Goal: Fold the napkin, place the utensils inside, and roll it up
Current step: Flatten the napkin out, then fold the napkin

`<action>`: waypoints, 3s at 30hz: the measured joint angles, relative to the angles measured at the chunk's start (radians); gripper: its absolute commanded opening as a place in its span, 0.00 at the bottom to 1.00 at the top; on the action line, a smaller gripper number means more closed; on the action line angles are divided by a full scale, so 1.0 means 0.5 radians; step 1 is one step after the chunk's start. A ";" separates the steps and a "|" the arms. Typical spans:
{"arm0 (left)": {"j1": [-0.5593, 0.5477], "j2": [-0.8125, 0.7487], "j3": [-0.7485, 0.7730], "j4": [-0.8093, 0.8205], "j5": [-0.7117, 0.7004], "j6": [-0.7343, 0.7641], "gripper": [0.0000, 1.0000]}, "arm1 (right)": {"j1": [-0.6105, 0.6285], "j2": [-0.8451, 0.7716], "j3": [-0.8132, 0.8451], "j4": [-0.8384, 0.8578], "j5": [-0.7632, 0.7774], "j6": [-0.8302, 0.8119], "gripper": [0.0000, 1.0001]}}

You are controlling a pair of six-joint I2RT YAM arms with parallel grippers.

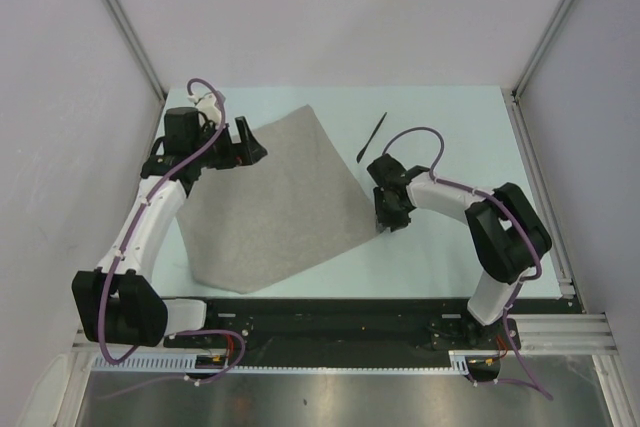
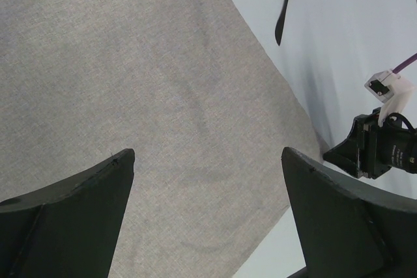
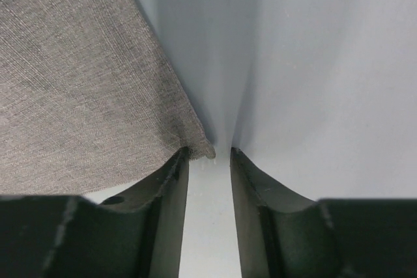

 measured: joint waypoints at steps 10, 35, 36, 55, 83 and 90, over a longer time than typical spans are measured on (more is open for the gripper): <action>0.043 0.000 -0.009 0.001 0.016 0.000 0.98 | -0.018 0.058 0.069 -0.011 -0.062 -0.071 0.00; -0.246 -0.052 -0.386 0.214 -0.014 -0.147 0.94 | -0.382 0.178 0.642 -0.047 0.180 -0.405 0.00; -0.272 -0.088 -0.452 0.224 -0.032 -0.169 0.95 | -0.385 0.179 0.629 -0.049 0.189 -0.405 0.00; -0.318 -1.106 -1.028 -0.153 -0.728 -0.567 1.00 | 0.433 -0.355 0.043 0.160 0.016 -0.539 0.74; 0.448 -0.964 -1.028 0.041 -0.095 -0.573 1.00 | 1.407 0.478 0.434 0.925 -0.188 -0.989 0.37; 0.465 -0.937 -1.023 0.041 -0.098 -0.522 1.00 | 1.381 0.535 0.501 0.924 -0.166 -0.995 0.09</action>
